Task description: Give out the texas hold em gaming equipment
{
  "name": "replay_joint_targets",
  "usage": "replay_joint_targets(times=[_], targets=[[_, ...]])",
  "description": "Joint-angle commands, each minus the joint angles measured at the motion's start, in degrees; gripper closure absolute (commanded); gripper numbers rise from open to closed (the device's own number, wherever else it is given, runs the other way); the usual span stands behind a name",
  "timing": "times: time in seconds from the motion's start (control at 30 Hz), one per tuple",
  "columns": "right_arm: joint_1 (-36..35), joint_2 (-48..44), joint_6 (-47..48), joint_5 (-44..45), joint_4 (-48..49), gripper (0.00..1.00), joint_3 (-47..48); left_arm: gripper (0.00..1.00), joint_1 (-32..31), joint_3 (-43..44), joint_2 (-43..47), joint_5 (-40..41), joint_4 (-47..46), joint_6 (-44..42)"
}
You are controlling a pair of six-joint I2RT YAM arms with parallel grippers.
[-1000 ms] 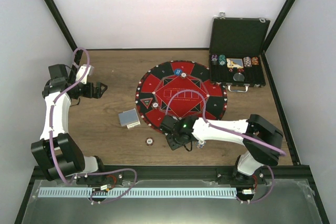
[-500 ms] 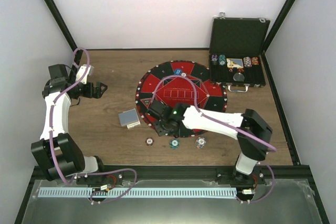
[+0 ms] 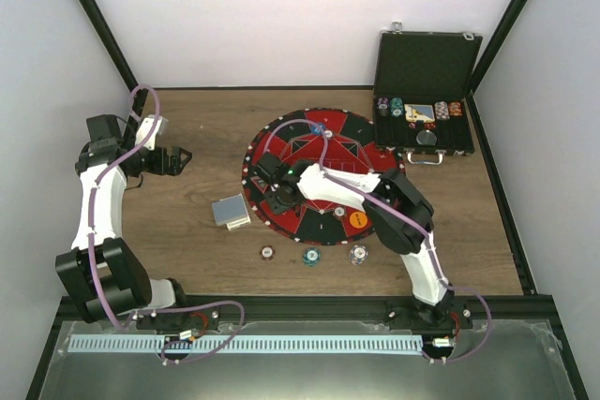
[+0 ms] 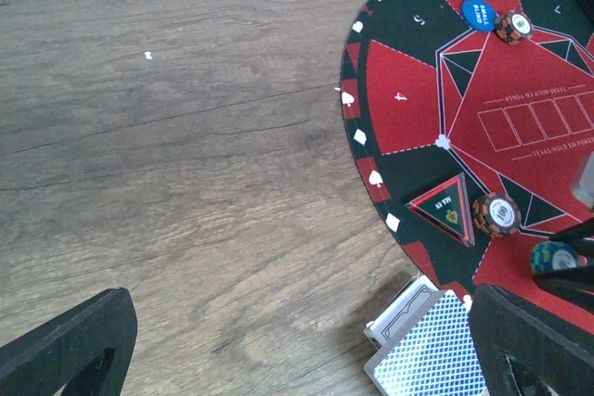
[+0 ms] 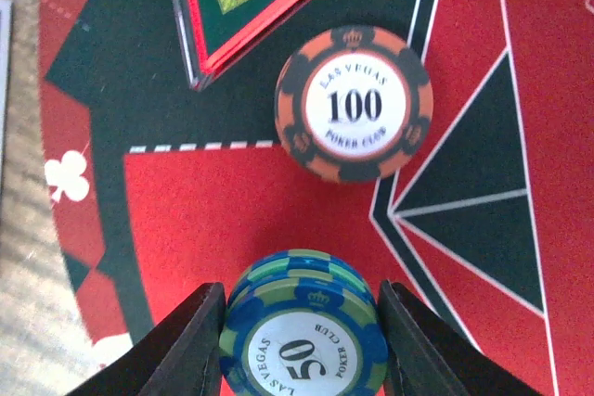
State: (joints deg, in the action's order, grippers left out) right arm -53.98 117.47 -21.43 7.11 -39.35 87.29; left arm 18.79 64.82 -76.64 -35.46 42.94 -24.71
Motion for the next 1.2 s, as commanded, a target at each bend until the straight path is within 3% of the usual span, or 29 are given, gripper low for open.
replay_joint_targets(times=[0.0, 0.27, 0.57, 0.7, 0.87, 1.17], targets=[[0.6, 3.2, 1.6, -0.7, 1.2, 0.77, 4.9, 0.00, 0.4, 0.8, 0.7, -1.4, -0.4, -0.7], [0.8, 6.5, 1.5, -1.9, 1.5, 0.77, 6.9, 0.00, 0.4, 1.0, 0.5, -1.4, -0.6, -0.5], [1.0, 4.7, 1.7, -1.7, -0.2, 0.46, 6.7, 0.00, 0.4, 0.9, 0.7, -1.6, -0.6, -0.5], [1.0, 1.0, 1.6, -1.5, -1.5, 0.39, 5.7, 0.00, 0.4, 0.8, 0.8, -1.5, -0.4, -0.5], [0.9, -6.3, 0.3, -1.9, -2.6, 0.37, 0.9, 0.00, 0.4, 0.9, 0.9, -1.7, -0.2, -0.4], [-3.2, -22.2, -5.6, -2.7, -4.4, 0.27, -17.9, 0.00, 0.4, 1.0, 0.9, -2.5, -0.7, -0.1]])
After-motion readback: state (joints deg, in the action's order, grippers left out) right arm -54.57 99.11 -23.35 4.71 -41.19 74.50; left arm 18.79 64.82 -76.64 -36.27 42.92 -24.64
